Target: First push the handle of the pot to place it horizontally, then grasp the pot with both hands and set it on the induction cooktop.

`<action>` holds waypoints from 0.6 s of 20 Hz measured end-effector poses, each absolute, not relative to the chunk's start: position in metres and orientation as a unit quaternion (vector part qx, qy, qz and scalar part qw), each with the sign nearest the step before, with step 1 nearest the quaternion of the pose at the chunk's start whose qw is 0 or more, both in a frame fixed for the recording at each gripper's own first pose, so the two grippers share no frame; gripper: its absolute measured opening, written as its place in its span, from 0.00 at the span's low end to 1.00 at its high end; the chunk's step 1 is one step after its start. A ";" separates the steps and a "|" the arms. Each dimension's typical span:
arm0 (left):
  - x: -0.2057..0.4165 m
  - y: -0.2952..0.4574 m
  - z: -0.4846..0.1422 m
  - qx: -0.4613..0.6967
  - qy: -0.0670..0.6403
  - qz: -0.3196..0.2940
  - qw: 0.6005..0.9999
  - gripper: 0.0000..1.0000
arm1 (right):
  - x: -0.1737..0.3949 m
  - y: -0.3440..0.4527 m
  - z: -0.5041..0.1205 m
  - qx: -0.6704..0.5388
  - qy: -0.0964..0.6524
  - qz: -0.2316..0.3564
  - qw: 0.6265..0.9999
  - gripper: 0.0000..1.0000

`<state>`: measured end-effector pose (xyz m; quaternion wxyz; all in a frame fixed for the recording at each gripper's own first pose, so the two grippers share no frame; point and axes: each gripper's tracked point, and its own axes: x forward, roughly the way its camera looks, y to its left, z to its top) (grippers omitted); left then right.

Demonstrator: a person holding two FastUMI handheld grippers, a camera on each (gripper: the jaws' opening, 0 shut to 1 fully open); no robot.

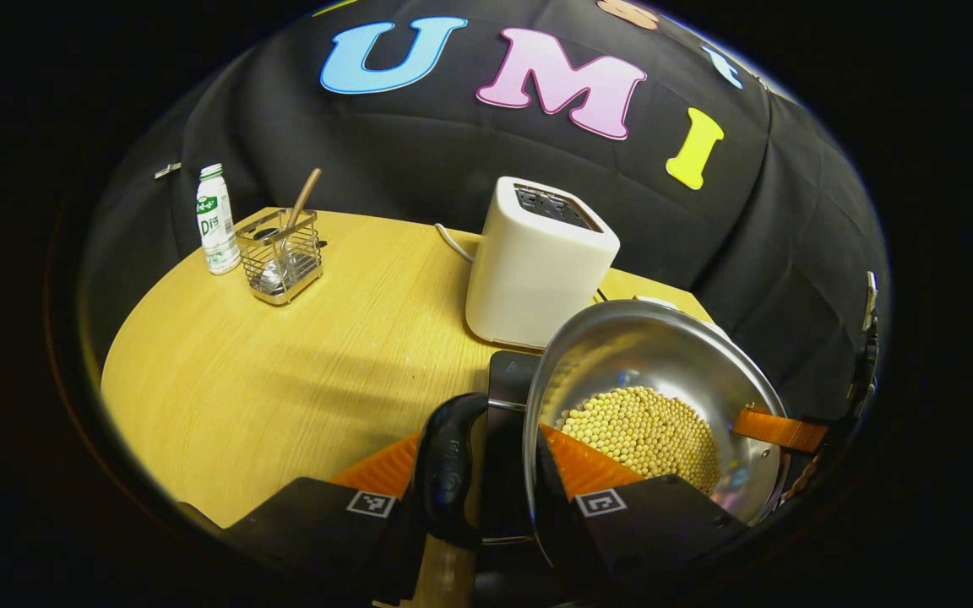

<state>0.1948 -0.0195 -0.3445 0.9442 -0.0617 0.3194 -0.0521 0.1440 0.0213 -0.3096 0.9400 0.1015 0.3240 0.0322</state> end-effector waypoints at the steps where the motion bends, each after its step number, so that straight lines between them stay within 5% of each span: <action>1: 0.195 -0.019 -0.344 -0.061 0.318 -0.052 0.945 0.63 | 0.144 0.021 -0.309 0.105 0.322 0.033 0.940 0.59; 8: 0.193 -0.015 -0.342 -0.016 0.326 -0.025 0.945 0.75 | 0.145 0.025 -0.312 0.131 0.325 0.041 0.936 0.57; 10: 0.192 -0.013 -0.334 0.000 0.327 -0.017 0.945 0.95 | 0.142 0.019 -0.310 0.124 0.323 0.032 0.938 0.70; 11: 0.191 -0.011 -0.326 0.006 0.323 -0.012 0.946 0.99 | 0.141 0.020 -0.305 0.124 0.317 0.031 0.940 0.97; 12: 0.190 -0.011 -0.317 0.011 0.317 -0.008 0.948 0.97 | 0.139 0.020 -0.296 0.123 0.309 0.031 0.942 1.00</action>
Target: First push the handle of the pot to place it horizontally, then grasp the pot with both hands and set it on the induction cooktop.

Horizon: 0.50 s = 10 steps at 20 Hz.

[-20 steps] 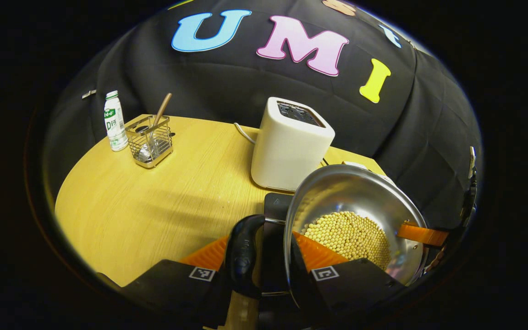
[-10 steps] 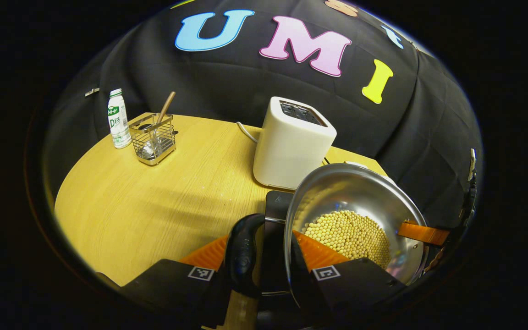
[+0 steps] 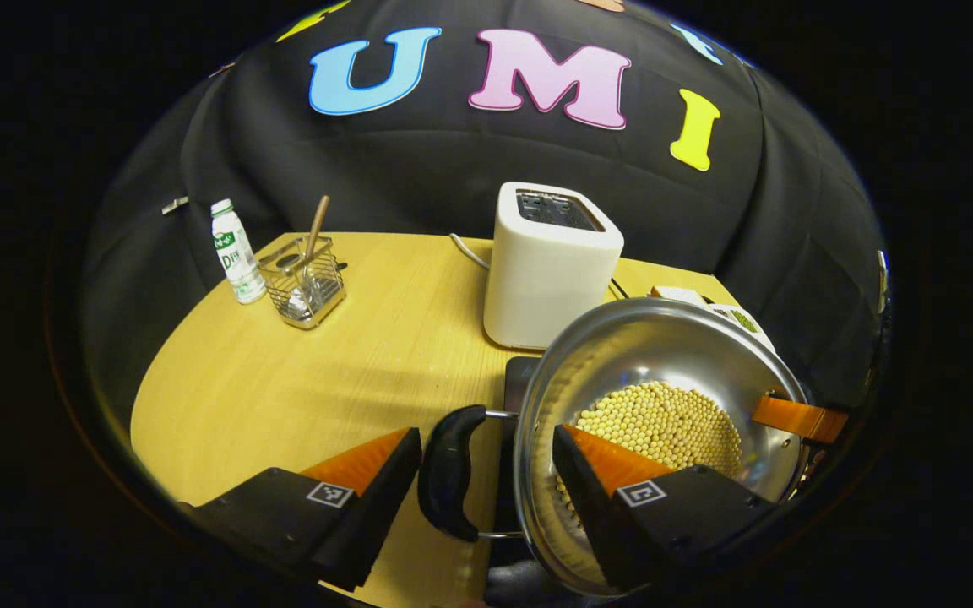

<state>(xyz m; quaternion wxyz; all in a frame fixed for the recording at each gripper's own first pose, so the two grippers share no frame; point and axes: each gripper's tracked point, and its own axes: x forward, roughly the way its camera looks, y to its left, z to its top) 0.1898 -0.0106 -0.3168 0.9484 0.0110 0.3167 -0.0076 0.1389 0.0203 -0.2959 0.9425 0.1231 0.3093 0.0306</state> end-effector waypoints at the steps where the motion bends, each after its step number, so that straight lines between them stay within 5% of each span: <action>1: 0.188 -0.010 -0.309 0.012 0.310 -0.007 0.951 0.96 | 0.136 0.019 -0.290 0.119 0.303 0.028 0.945 0.99; 10: 0.145 0.000 -0.198 0.027 0.243 -0.023 0.969 0.93 | 0.088 0.013 -0.199 0.074 0.251 -0.010 0.965 0.99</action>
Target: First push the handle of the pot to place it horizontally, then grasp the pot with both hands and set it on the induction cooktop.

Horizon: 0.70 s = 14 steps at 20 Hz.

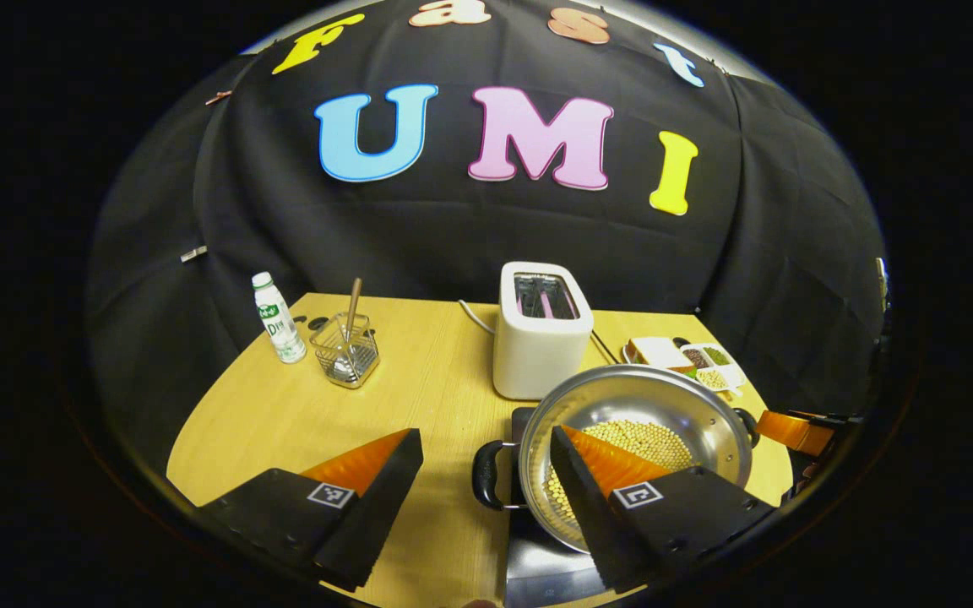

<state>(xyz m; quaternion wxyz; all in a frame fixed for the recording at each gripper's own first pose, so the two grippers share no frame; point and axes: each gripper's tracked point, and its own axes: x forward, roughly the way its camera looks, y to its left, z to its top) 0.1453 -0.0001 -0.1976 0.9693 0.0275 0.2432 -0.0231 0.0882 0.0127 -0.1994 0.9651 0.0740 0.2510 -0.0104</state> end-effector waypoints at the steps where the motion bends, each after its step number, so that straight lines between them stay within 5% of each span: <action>1: 0.139 0.001 -0.181 0.029 0.233 -0.024 0.972 0.93 | 0.084 0.013 -0.182 0.069 0.237 -0.012 0.969 0.99; 9: 0.071 0.014 -0.058 0.030 0.128 -0.031 0.991 0.95 | 0.023 0.031 -0.049 0.013 0.093 -0.003 0.996 0.99; 14: 0.013 0.023 -0.040 0.029 0.091 -0.021 0.995 0.95 | -0.038 0.050 -0.002 0.025 0.012 0.012 1.000 0.98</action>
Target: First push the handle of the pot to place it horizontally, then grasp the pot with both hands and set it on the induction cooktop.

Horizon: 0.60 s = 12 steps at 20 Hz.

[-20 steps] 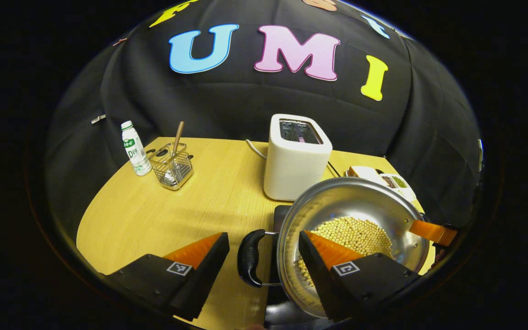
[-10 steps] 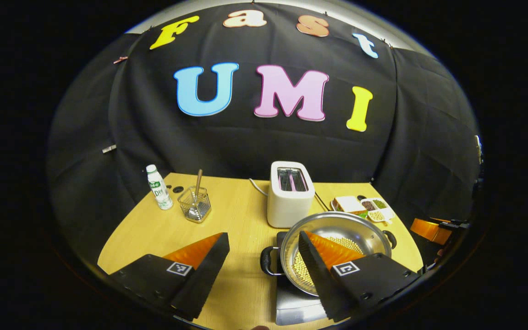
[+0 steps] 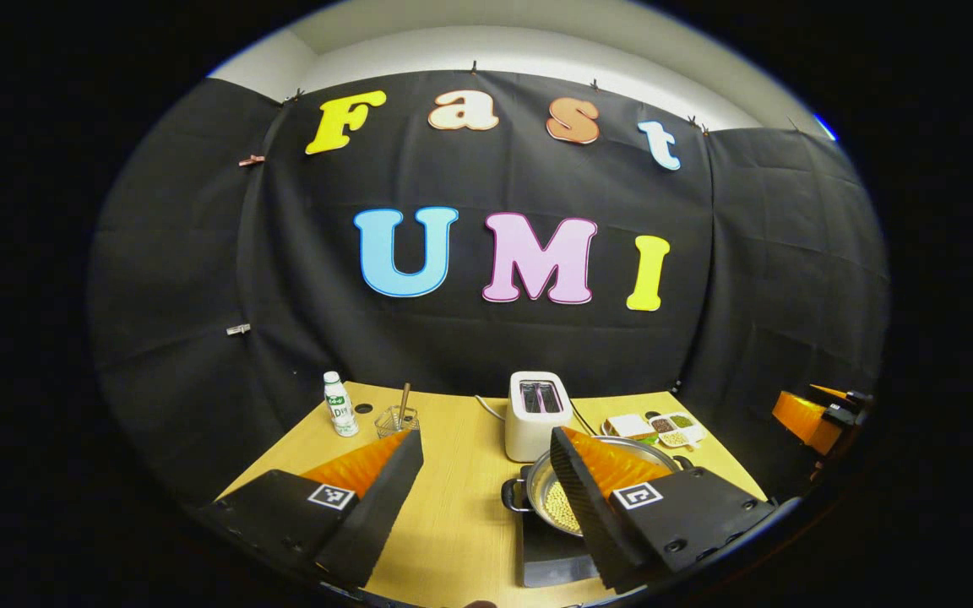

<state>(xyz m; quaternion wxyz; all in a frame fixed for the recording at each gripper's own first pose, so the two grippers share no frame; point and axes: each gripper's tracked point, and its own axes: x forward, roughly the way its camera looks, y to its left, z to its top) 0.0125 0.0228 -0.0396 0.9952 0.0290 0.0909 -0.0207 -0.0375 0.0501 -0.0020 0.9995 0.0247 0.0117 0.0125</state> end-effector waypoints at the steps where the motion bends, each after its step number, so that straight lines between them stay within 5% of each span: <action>1: 0.001 0.024 -0.037 0.031 0.086 -0.018 0.996 0.95 | -0.048 0.050 0.002 0.022 -0.001 0.012 1.000 0.98; 12: -0.081 0.032 -0.041 0.017 0.070 -0.006 0.997 0.95 | -0.119 0.007 -0.012 0.034 0.003 -0.047 0.998 0.98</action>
